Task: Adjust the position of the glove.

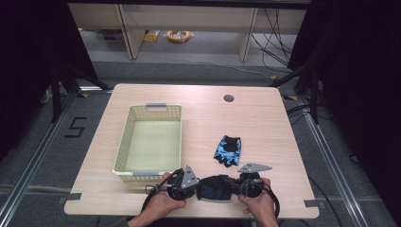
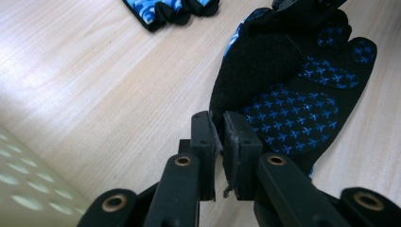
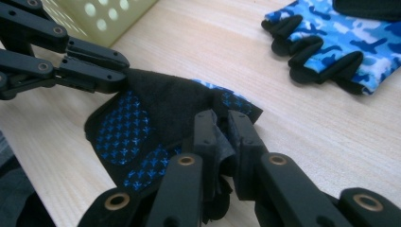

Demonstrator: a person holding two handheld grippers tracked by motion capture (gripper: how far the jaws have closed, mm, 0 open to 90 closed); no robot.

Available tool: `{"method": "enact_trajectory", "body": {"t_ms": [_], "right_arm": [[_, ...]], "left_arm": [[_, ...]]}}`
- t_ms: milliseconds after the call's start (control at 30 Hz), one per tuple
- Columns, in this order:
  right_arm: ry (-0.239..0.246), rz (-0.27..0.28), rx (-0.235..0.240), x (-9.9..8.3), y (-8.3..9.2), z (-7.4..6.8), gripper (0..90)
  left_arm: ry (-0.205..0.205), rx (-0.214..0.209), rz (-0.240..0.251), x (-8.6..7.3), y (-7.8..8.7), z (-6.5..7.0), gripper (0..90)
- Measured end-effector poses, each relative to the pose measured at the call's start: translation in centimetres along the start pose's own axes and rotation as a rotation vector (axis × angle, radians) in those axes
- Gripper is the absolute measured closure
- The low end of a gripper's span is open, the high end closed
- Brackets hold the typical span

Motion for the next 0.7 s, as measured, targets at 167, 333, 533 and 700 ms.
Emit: {"method": "enact_trajectory", "body": {"t_ms": [167, 333, 533, 700], "right_arm": [[0.026, -0.017, -0.037, -0.2, -0.6, -0.1, 78.2], [0.054, -0.047, -0.043, -0.3, -0.3, 0.1, 66.7], [0.088, 0.005, -0.068, 0.9, 0.9, 0.5, 58.4], [0.097, 0.056, -0.092, 1.7, 1.7, 1.6, 57.4]], "left_arm": [[-0.019, 0.013, -0.010, -0.3, -0.1, -0.3, 78.3], [0.003, 0.011, -0.008, -0.5, 0.1, -0.1, 71.6], [0.022, -0.009, 0.033, 0.6, 1.7, 0.5, 60.7], [0.045, -0.043, 0.062, 0.7, 3.0, 1.4, 56.3]]}}
Point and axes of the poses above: each handheld gripper's, and its own axes: y roughly backward along the jaws, x roughly out of its top, z roughly to its right, the point moved 9 cm from there along -y, roughly forward along the jaws, and after that the axes turned 5 degrees about y, right-handed, at the moved point
